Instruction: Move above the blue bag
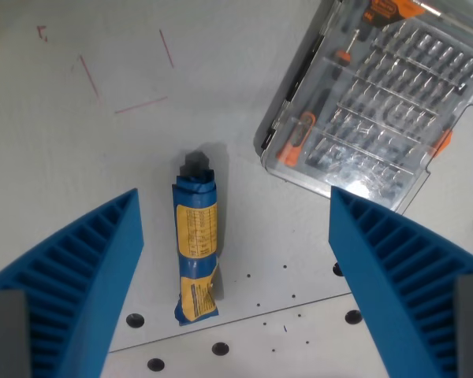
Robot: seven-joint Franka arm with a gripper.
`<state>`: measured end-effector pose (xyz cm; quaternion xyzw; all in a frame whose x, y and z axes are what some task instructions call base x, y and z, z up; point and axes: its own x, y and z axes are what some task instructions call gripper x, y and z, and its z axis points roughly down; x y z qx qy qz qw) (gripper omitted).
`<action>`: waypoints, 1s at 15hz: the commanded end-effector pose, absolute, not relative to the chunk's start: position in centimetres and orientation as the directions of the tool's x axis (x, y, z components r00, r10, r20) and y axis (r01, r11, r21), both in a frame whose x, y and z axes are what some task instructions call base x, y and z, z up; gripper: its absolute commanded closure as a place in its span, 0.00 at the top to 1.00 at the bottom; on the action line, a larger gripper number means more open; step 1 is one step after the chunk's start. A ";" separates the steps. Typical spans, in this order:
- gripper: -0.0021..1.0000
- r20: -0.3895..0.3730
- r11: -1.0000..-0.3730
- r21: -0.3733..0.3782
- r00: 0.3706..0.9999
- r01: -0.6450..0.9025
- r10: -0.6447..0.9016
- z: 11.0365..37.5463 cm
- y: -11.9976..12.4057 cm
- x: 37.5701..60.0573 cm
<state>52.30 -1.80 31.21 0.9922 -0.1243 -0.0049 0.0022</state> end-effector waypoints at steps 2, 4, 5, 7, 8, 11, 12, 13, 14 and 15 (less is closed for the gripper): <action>1.00 0.019 -0.961 -0.003 0.961 -0.277 -0.277 30.5 -1.3 51.7; 1.00 0.033 -0.958 -0.004 0.957 -0.288 -0.288 30.0 -1.1 51.4; 1.00 0.041 -0.956 -0.006 0.956 -0.292 -0.292 29.7 -0.9 51.2; 1.00 0.055 -0.954 -0.010 0.953 -0.299 -0.299 28.9 -0.6 50.7; 1.00 0.060 -0.953 -0.012 0.951 -0.303 -0.303 28.5 -0.4 50.4; 1.00 0.071 -0.949 -0.015 0.946 -0.315 -0.315 27.3 0.1 49.5; 1.00 0.071 -0.948 -0.016 0.945 -0.319 -0.319 26.9 0.3 49.2; 1.00 0.073 -0.945 -0.018 0.943 -0.326 -0.326 26.4 0.5 48.9; 1.00 0.072 -0.945 -0.018 0.942 -0.328 -0.328 25.9 0.7 48.5; 1.00 0.073 -0.943 -0.020 0.940 -0.332 -0.332 25.5 1.0 48.2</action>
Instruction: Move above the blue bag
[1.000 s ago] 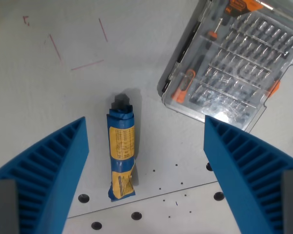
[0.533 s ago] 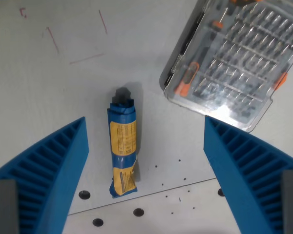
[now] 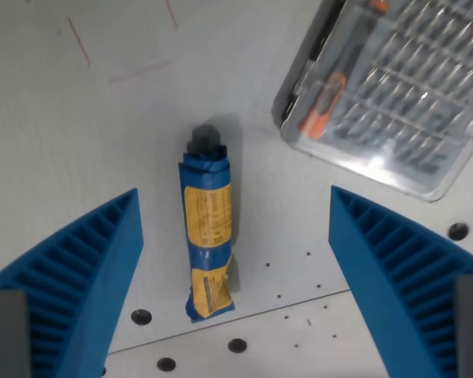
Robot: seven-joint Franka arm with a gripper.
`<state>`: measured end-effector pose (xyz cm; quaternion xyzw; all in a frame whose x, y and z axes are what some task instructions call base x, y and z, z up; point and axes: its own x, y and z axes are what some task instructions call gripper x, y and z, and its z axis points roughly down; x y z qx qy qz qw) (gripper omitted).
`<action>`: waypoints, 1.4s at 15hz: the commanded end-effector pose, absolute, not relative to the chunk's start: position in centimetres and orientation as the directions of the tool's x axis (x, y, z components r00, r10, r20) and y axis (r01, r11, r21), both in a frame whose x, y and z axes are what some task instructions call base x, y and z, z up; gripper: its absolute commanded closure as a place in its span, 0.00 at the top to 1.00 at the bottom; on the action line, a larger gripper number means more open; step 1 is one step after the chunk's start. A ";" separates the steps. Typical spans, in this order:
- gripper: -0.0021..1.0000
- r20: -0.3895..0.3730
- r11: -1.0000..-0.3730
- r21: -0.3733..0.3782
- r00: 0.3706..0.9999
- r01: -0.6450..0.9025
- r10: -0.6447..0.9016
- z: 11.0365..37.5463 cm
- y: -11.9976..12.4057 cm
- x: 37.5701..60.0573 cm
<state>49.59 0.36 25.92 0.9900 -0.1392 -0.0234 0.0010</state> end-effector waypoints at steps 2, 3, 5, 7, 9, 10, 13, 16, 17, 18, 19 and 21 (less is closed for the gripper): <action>1.00 0.079 -0.940 -0.025 0.937 -0.339 -0.340 24.5 1.4 47.4; 1.00 0.081 -0.938 -0.028 0.935 -0.345 -0.346 24.0 1.6 47.0; 1.00 0.081 -0.936 -0.032 0.932 -0.352 -0.353 23.0 2.0 46.2; 1.00 0.083 -0.932 -0.035 0.928 -0.361 -0.362 22.0 2.5 45.4; 1.00 0.080 -0.929 -0.036 0.926 -0.367 -0.369 21.0 2.9 44.7; 1.00 0.077 -0.928 -0.037 0.925 -0.370 -0.372 20.5 3.1 44.3; 1.00 0.074 -0.925 -0.043 0.922 -0.378 -0.380 19.1 3.7 43.3; 1.00 0.064 -0.924 -0.044 0.921 -0.381 -0.383 17.8 4.3 42.4; 1.00 0.059 -0.923 -0.043 0.921 -0.383 -0.385 17.4 4.4 42.1; 1.00 0.056 -0.924 -0.044 0.922 -0.381 -0.383 17.0 4.6 41.8; 1.00 0.053 -0.923 -0.045 0.921 -0.383 -0.385 16.7 4.7 41.6; 1.00 0.045 -0.921 -0.044 0.920 -0.386 -0.388 16.0 5.0 41.2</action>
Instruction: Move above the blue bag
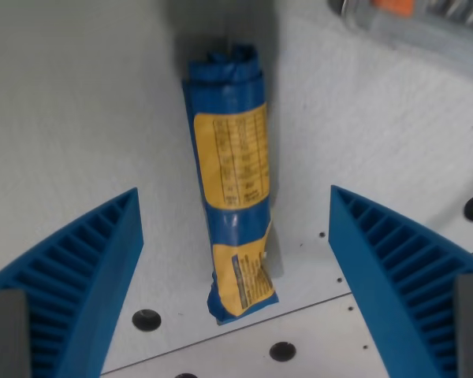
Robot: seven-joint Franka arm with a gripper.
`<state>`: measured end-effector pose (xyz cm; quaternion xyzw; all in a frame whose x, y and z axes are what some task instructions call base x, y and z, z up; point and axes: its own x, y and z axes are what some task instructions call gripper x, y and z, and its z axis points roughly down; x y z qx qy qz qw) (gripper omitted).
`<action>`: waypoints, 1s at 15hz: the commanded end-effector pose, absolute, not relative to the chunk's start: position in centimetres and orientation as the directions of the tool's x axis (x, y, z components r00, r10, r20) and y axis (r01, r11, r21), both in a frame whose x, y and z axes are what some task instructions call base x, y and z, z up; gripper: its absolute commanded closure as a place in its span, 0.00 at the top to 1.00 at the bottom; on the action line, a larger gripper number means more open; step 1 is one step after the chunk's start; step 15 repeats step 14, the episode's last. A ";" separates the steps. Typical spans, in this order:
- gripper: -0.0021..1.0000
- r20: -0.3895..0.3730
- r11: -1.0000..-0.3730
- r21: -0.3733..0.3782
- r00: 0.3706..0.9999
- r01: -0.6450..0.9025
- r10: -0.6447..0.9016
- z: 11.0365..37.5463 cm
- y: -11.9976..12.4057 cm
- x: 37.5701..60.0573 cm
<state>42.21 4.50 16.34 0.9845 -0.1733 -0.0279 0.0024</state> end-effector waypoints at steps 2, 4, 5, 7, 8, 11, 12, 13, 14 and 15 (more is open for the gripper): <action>1.00 0.039 -0.921 -0.044 0.921 -0.386 -0.388 15.4 5.2 40.9; 1.00 0.034 -0.922 -0.042 0.922 -0.384 -0.386 15.0 5.4 40.7; 1.00 0.030 -0.923 -0.042 0.923 -0.382 -0.383 14.8 5.5 40.6; 1.00 0.028 -0.924 -0.041 0.924 -0.381 -0.383 14.4 5.6 40.5; 1.00 0.026 -0.924 -0.040 0.924 -0.381 -0.382 14.3 5.6 40.4; 1.00 0.029 -0.924 -0.040 0.924 -0.381 -0.382 14.0 5.7 40.3; 1.00 0.030 -0.924 -0.039 0.924 -0.380 -0.382 13.9 5.7 40.3; 1.00 0.029 -0.924 -0.039 0.924 -0.380 -0.382 13.9 5.7 40.2; 1.00 0.029 -0.924 -0.039 0.924 -0.380 -0.382 13.9 5.7 40.2; 1.00 0.029 -0.924 -0.039 0.924 -0.380 -0.382 13.9 5.7 40.2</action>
